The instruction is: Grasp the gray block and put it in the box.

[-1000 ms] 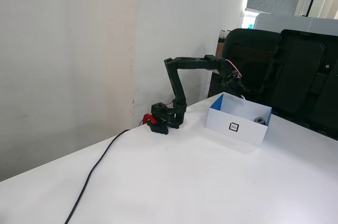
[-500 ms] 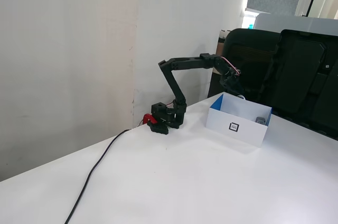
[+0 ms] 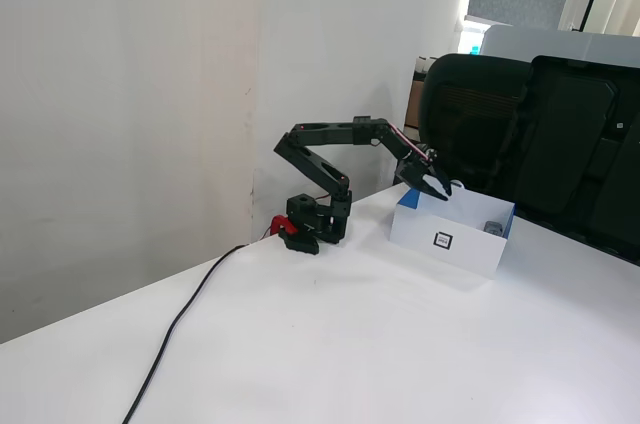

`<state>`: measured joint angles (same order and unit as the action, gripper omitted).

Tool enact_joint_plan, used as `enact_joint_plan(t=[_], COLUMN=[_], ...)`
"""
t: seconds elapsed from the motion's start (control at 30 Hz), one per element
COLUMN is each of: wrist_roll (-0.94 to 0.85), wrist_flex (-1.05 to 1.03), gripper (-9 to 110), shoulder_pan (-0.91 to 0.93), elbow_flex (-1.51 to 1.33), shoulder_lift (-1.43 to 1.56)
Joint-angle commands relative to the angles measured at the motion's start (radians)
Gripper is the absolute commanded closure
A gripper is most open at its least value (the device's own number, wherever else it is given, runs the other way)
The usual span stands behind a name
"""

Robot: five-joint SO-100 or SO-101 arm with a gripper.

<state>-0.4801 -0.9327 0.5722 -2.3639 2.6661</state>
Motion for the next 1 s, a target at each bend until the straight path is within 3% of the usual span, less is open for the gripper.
enact_joint_plan(t=[0.0, 0.37, 0.77, 0.97], wrist_roll=[0.046, 0.224, 0.499, 0.506], wrist_flex=[-0.031, -0.138, -0.224, -0.221], gripper=[101, 101, 101, 101], shoulder_pan=[-0.121, -0.403, -0.667, -0.752], elbow_flex=[-0.020, -0.176, -0.325, -0.410], shoulder_lift=[0.129, 0.515, 0.699, 0.724])
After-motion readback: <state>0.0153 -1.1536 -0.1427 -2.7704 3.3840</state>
